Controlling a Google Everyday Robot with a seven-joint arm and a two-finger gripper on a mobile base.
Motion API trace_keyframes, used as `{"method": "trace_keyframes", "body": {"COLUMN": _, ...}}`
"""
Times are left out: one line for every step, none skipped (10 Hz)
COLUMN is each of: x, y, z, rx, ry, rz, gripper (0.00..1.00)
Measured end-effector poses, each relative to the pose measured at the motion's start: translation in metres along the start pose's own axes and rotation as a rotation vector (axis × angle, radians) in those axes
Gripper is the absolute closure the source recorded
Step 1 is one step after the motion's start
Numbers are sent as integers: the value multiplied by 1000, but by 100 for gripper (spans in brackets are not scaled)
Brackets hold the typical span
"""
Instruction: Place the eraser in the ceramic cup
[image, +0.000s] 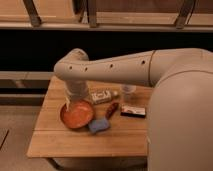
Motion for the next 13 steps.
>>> {"method": "trace_keyframes", "body": {"x": -3, "y": -10, "z": -9, "rx": -4, "ry": -4, "rz": -104, "gripper": 35}}
{"method": "trace_keyframes", "body": {"x": -6, "y": -19, "z": -18, "rx": -13, "ry": -13, "rz": -197, "gripper": 35}}
{"method": "trace_keyframes", "body": {"x": -10, "y": -31, "z": -29, "rx": -23, "ry": -28, "rz": -294, "gripper": 35}}
{"method": "trace_keyframes", "body": {"x": -18, "y": -51, "z": -46, "rx": -24, "ry": -54, "rz": -392, "gripper": 35}}
{"method": "trace_keyframes", "body": {"x": -21, "y": -68, "z": -56, "rx": -19, "ry": -69, "rz": -440, "gripper": 35}}
{"method": "trace_keyframes", "body": {"x": -24, "y": -85, "z": -67, "rx": -14, "ry": -88, "rz": -493, "gripper": 35}}
{"method": "trace_keyframes", "body": {"x": -27, "y": -95, "z": -75, "rx": -10, "ry": -102, "rz": -535, "gripper": 35}}
{"method": "trace_keyframes", "body": {"x": -29, "y": -102, "z": -82, "rx": -6, "ry": -113, "rz": -568, "gripper": 35}}
{"method": "trace_keyframes", "body": {"x": -29, "y": -106, "z": -84, "rx": -7, "ry": -118, "rz": -586, "gripper": 35}}
{"method": "trace_keyframes", "body": {"x": -20, "y": -114, "z": -75, "rx": -23, "ry": -102, "rz": -576, "gripper": 35}}
{"method": "trace_keyframes", "body": {"x": 0, "y": -131, "z": -59, "rx": -37, "ry": -66, "rz": -537, "gripper": 35}}
{"method": "trace_keyframes", "body": {"x": 28, "y": -157, "z": -38, "rx": -57, "ry": -21, "rz": -457, "gripper": 35}}
{"method": "trace_keyframes", "body": {"x": 43, "y": -173, "z": -27, "rx": -69, "ry": 1, "rz": -401, "gripper": 35}}
